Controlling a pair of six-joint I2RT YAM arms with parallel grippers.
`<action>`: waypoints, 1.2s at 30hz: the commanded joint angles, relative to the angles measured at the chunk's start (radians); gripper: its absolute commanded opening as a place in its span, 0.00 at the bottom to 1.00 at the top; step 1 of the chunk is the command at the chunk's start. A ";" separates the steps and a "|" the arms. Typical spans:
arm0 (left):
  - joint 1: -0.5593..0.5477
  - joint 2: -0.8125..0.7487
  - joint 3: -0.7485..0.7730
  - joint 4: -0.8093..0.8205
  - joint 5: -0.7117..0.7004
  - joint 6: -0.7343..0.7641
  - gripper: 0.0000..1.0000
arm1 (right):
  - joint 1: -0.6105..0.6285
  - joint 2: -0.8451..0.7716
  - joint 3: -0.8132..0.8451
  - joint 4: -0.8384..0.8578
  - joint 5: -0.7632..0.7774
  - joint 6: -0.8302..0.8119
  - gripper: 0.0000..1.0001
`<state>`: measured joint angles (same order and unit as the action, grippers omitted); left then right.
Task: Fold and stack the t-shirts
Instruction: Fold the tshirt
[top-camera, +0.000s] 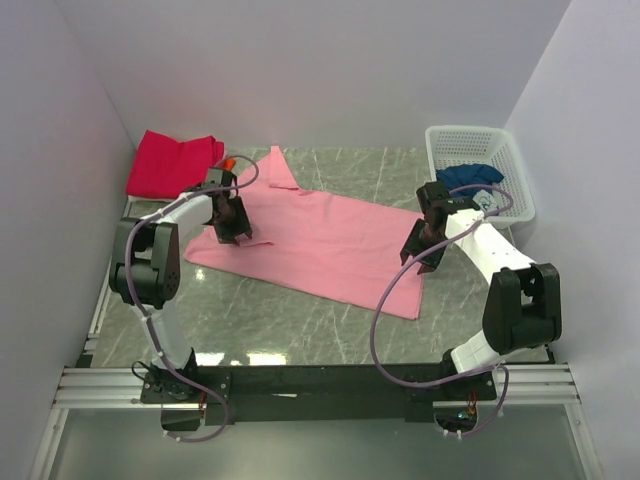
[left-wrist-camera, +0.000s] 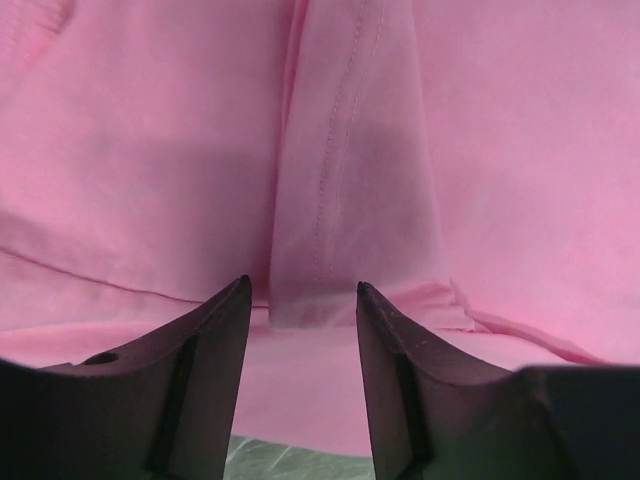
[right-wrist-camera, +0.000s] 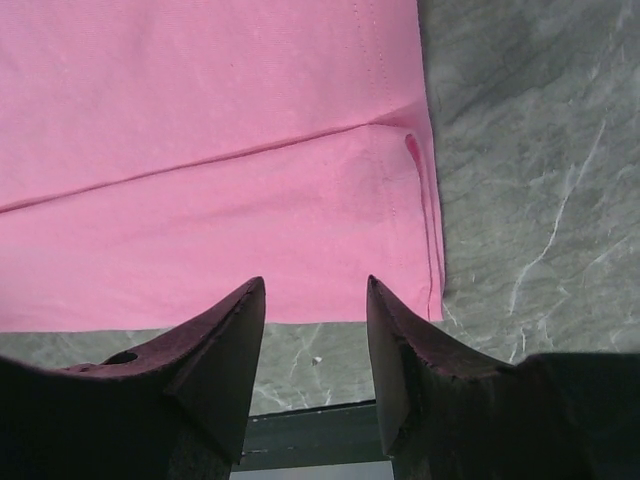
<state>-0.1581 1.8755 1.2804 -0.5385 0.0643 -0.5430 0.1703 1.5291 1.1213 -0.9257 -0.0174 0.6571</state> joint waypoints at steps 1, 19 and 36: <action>-0.015 0.010 0.025 0.005 0.000 -0.032 0.50 | -0.008 -0.047 -0.002 0.016 -0.010 -0.017 0.52; -0.069 -0.009 0.010 -0.023 -0.061 -0.068 0.12 | -0.011 -0.069 -0.051 0.033 -0.029 -0.017 0.52; -0.087 0.164 0.276 -0.064 -0.032 -0.025 0.01 | -0.026 -0.024 0.008 0.030 -0.004 -0.005 0.52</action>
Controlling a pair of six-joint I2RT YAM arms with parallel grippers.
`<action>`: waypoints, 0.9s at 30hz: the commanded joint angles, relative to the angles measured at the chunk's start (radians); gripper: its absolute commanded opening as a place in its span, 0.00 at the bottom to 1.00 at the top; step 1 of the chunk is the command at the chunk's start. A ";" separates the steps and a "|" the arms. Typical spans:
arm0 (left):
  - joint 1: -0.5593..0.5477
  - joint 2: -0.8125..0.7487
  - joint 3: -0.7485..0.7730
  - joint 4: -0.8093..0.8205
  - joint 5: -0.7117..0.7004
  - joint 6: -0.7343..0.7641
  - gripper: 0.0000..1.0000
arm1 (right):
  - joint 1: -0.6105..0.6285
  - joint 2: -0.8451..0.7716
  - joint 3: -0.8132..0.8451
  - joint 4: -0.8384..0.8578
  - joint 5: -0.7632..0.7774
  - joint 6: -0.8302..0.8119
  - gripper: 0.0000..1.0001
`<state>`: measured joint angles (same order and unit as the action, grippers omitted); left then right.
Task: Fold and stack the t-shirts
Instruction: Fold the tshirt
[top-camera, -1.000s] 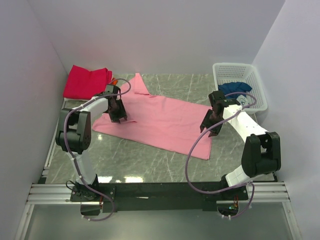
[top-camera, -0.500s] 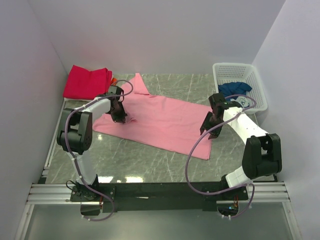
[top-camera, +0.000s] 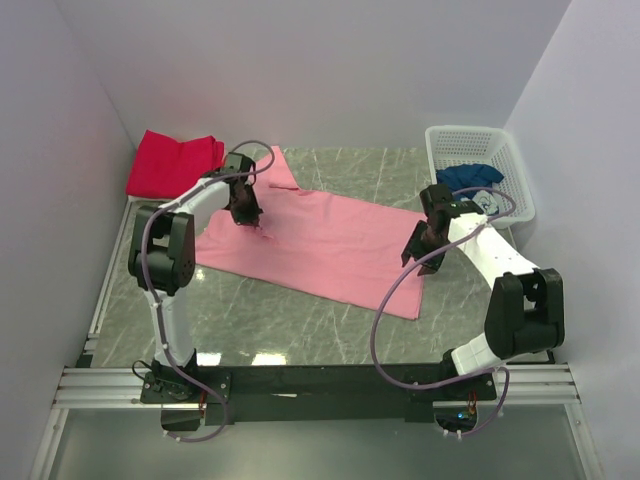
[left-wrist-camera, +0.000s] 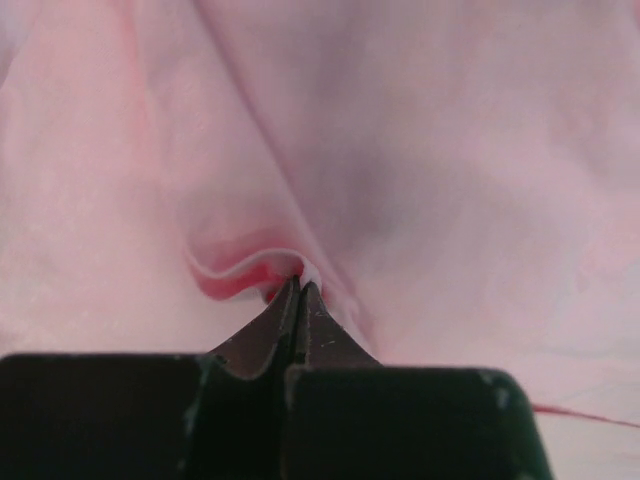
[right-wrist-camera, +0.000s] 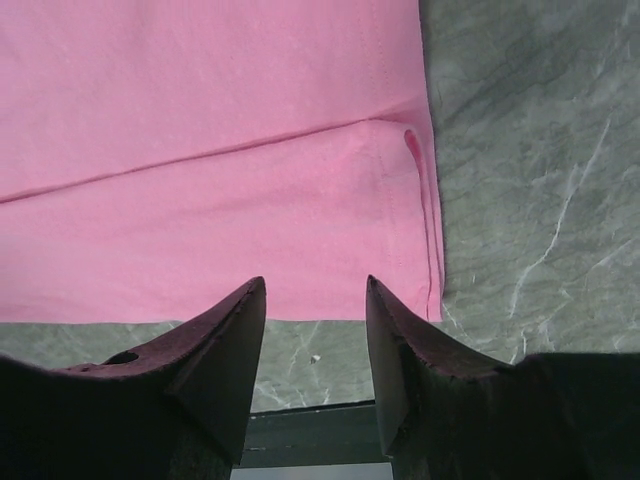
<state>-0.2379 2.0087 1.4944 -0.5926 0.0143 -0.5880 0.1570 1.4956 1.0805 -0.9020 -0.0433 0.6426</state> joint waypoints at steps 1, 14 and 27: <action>-0.011 0.039 0.088 -0.010 0.027 0.022 0.01 | -0.011 0.012 0.055 0.005 0.023 0.008 0.52; -0.037 0.151 0.260 -0.019 0.115 0.059 0.01 | -0.025 0.052 0.099 -0.018 0.039 0.009 0.52; -0.054 0.199 0.302 -0.013 0.194 0.090 0.01 | -0.028 0.042 0.073 -0.025 0.042 0.025 0.52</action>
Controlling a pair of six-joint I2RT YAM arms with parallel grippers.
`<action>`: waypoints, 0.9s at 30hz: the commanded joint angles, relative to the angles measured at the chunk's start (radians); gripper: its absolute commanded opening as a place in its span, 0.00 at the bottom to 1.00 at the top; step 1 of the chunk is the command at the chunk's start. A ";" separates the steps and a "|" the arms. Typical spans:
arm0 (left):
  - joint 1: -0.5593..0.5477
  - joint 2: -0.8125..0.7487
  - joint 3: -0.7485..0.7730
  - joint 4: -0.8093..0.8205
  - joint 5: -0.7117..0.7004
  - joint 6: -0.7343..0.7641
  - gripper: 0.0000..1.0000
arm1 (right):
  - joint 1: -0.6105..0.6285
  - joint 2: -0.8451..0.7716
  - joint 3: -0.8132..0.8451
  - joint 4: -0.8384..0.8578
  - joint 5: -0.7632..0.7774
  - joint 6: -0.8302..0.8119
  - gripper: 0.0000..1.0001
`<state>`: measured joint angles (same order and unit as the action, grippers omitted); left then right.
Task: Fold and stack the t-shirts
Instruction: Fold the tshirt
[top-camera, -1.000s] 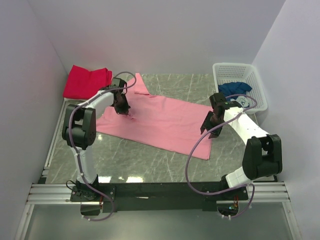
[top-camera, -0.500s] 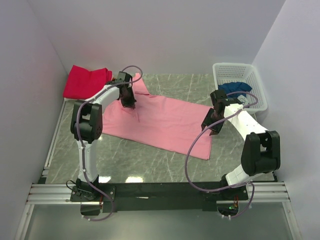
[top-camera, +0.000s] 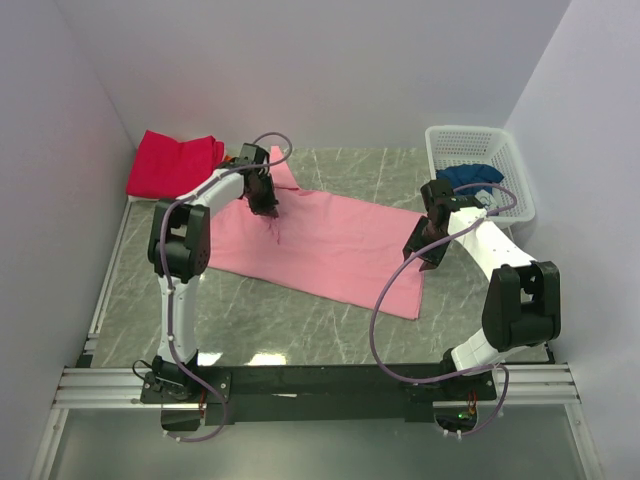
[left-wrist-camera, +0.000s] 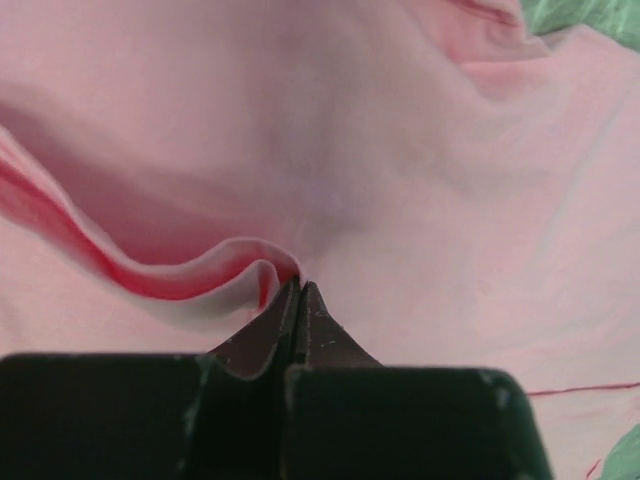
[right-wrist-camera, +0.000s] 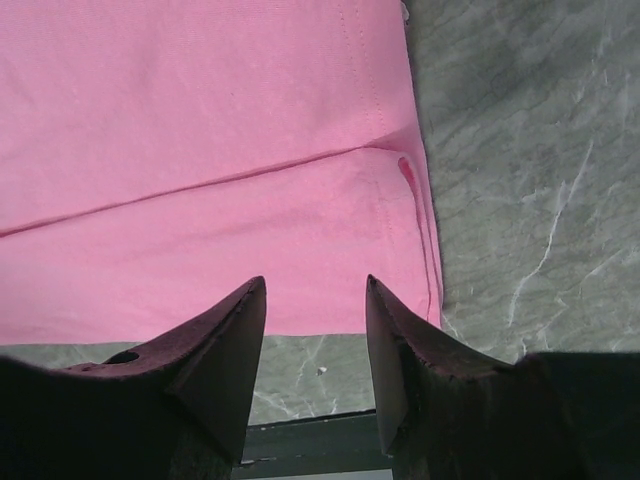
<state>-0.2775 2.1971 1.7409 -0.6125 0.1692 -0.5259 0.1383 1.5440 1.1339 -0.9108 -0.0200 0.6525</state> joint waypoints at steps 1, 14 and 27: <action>-0.014 0.010 0.057 0.010 0.049 0.029 0.01 | -0.008 -0.012 0.017 -0.016 0.018 0.016 0.52; -0.019 -0.072 0.003 0.099 0.193 -0.085 0.60 | -0.009 -0.082 -0.060 0.010 0.006 0.036 0.52; 0.138 -0.244 -0.213 0.175 0.090 0.000 0.72 | 0.000 -0.047 0.033 0.111 -0.060 -0.050 0.52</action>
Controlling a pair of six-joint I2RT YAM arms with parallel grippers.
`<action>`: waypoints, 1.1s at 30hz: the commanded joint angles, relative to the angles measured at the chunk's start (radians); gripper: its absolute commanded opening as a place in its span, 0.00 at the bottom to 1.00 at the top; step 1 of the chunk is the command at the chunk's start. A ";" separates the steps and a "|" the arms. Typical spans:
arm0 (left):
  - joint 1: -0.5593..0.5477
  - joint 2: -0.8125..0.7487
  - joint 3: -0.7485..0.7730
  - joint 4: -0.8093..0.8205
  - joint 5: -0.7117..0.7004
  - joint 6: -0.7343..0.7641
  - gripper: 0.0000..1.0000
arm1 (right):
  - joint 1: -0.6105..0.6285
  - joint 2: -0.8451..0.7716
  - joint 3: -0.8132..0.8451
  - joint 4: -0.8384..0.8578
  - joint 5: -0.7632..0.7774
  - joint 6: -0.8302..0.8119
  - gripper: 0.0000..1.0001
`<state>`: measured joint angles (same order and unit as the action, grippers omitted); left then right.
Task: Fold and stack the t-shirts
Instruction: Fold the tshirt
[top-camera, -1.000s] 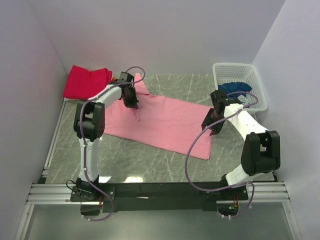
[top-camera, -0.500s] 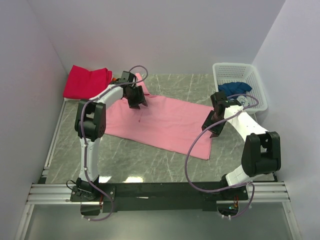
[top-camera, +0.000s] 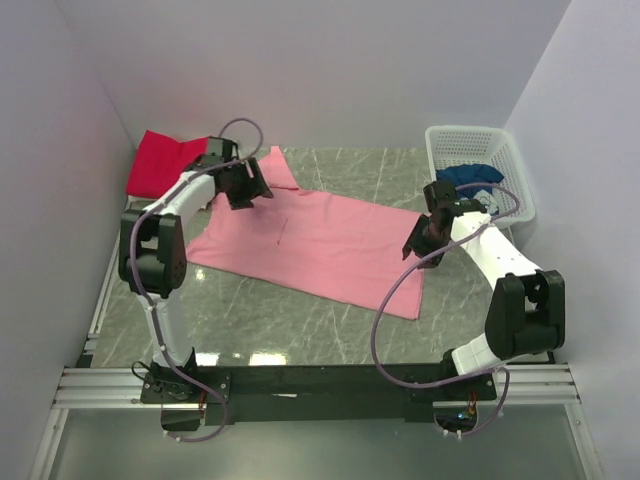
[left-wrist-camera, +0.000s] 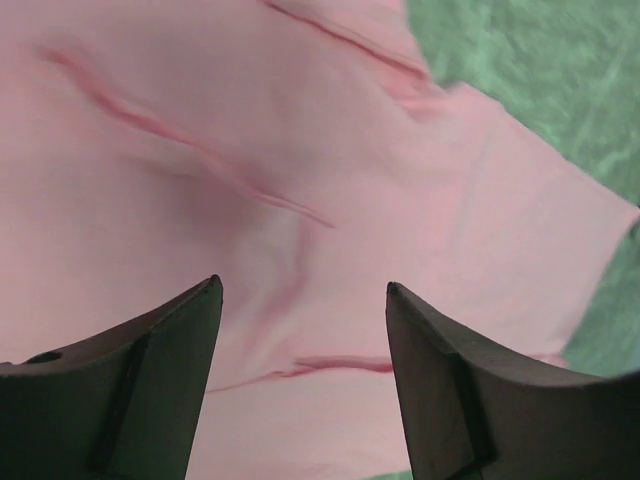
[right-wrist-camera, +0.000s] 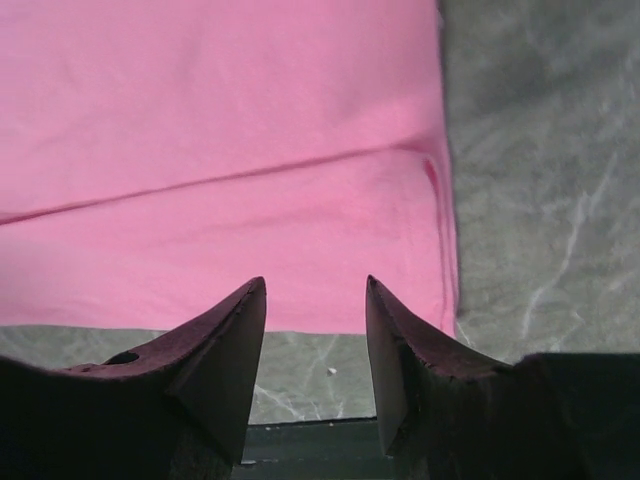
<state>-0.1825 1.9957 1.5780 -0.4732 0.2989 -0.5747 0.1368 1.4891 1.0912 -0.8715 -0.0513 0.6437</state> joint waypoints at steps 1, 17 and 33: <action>0.051 -0.044 -0.061 0.036 -0.047 0.070 0.72 | 0.006 0.031 0.087 0.095 -0.038 -0.044 0.52; 0.117 -0.146 -0.438 0.269 -0.138 -0.080 0.74 | 0.030 0.280 0.066 0.269 -0.091 -0.087 0.49; 0.117 -0.353 -0.828 0.308 -0.271 -0.203 0.74 | 0.029 0.266 -0.151 0.236 -0.084 -0.092 0.47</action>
<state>-0.0685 1.6642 0.8494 -0.0177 0.1017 -0.7467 0.1604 1.7367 1.0283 -0.5579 -0.1513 0.5545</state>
